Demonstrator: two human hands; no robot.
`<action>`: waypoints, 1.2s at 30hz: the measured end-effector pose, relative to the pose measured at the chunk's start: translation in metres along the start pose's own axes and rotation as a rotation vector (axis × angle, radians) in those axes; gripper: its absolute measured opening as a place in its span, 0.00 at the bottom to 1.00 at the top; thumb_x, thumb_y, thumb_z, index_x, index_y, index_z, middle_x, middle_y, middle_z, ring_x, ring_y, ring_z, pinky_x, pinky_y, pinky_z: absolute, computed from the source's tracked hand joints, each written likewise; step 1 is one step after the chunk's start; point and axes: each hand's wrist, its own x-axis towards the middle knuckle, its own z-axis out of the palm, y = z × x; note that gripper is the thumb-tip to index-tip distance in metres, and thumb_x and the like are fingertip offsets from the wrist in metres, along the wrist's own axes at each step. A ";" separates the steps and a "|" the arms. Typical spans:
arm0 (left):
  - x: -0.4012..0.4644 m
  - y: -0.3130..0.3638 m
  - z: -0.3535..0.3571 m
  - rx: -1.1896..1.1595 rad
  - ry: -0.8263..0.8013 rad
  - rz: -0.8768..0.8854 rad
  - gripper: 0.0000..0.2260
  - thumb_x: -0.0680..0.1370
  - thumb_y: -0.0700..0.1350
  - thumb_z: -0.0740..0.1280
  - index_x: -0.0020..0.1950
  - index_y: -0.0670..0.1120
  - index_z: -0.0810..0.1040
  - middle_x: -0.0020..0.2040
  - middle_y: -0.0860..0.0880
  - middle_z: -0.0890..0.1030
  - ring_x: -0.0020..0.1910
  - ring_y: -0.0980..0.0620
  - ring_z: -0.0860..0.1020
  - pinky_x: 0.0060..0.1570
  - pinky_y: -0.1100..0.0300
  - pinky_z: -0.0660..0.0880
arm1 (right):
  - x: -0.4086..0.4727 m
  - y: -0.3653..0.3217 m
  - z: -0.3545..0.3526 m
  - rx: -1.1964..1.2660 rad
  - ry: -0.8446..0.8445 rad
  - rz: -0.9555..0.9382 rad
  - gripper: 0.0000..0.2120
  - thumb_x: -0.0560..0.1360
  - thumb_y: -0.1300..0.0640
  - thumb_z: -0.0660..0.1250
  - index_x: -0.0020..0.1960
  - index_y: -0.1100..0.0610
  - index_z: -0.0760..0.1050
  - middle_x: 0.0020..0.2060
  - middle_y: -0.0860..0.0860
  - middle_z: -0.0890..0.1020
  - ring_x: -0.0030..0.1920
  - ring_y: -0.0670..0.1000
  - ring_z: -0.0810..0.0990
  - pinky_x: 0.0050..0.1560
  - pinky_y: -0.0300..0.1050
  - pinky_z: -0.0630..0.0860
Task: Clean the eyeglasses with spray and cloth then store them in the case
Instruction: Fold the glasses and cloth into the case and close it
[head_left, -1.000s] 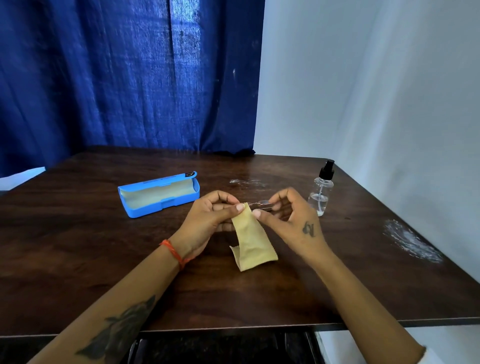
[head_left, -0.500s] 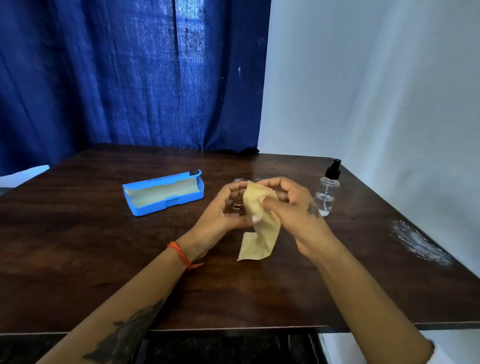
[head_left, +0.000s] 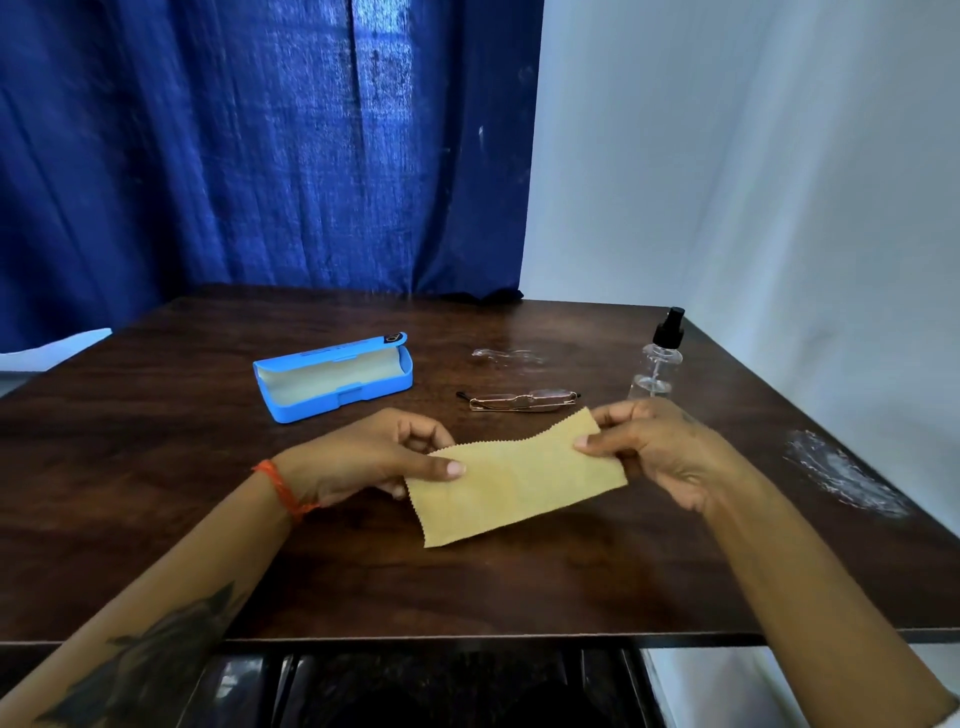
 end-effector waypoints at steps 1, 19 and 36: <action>0.000 -0.001 -0.002 0.064 0.038 0.011 0.07 0.70 0.44 0.72 0.45 0.44 0.79 0.38 0.50 0.80 0.30 0.61 0.75 0.27 0.70 0.70 | 0.002 0.004 0.002 -0.049 0.010 0.020 0.06 0.69 0.71 0.69 0.42 0.61 0.79 0.34 0.53 0.83 0.30 0.44 0.81 0.30 0.37 0.77; -0.014 -0.032 0.004 0.728 0.381 0.587 0.14 0.73 0.58 0.60 0.47 0.52 0.82 0.44 0.57 0.78 0.46 0.59 0.75 0.47 0.61 0.73 | 0.012 0.042 -0.001 -0.706 0.229 -0.348 0.14 0.70 0.65 0.66 0.39 0.47 0.83 0.41 0.43 0.84 0.45 0.48 0.81 0.50 0.41 0.76; -0.018 -0.029 -0.022 0.145 0.447 0.158 0.05 0.67 0.42 0.75 0.41 0.46 0.81 0.38 0.49 0.82 0.37 0.55 0.79 0.39 0.64 0.78 | 0.035 0.012 0.020 -0.397 0.105 -0.395 0.08 0.67 0.67 0.74 0.36 0.55 0.79 0.37 0.60 0.83 0.33 0.51 0.81 0.37 0.44 0.80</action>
